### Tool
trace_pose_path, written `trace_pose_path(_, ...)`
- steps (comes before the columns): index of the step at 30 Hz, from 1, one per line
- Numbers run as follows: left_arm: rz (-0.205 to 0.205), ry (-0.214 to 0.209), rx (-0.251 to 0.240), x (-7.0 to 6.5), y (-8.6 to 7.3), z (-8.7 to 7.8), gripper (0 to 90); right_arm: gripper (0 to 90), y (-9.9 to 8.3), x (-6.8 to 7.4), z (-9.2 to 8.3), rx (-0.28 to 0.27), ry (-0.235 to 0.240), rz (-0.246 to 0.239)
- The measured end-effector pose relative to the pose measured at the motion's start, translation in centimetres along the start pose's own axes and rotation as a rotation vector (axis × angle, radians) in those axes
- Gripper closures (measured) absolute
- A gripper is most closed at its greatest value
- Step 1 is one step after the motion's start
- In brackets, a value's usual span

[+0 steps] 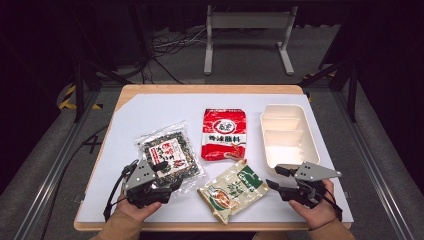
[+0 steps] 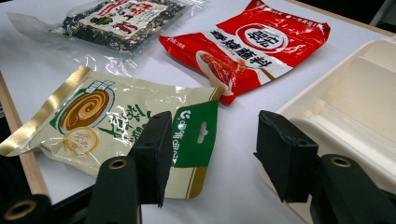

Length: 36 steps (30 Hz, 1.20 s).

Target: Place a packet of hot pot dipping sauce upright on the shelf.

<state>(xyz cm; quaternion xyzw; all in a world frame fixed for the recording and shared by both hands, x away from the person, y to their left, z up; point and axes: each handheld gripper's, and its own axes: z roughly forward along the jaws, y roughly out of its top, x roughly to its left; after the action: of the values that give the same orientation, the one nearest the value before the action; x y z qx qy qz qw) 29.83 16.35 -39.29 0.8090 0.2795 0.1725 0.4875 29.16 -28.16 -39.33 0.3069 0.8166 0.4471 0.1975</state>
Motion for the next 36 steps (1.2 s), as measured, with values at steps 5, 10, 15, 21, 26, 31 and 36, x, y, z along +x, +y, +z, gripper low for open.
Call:
trace_pose_path(5,0.005,0.001,-0.001,0.1,0.0,0.0,27.5,45.6,0.0,0.1,-0.2,-0.008,-0.002,-0.008)
trace_pose_path(10,-0.002,0.001,-0.004,0.1,-0.1,-0.2,27.5,43.1,0.1,0.1,-0.3,-0.018,0.003,0.000)
trace_pose_path(15,0.001,0.000,-0.007,0.0,-0.1,-0.2,27.5,41.0,0.2,0.3,-0.2,-0.026,0.011,-0.003)
trace_pose_path(21,0.000,-0.002,-0.004,0.1,-0.1,-0.1,27.5,39.3,0.4,0.7,0.2,-0.019,0.039,-0.006)
trace_pose_path(26,0.001,-0.003,0.002,0.0,-0.1,0.0,27.5,37.8,0.5,1.3,1.0,-0.004,0.059,-0.017)
trace_pose_path(31,0.004,-0.003,0.002,0.0,-0.1,-0.1,27.5,36.6,0.5,1.7,1.6,0.016,0.081,-0.018)
trace_pose_path(36,0.012,-0.007,0.010,-0.1,-0.1,0.1,27.6,36.3,0.4,1.7,2.0,0.040,0.097,-0.005)
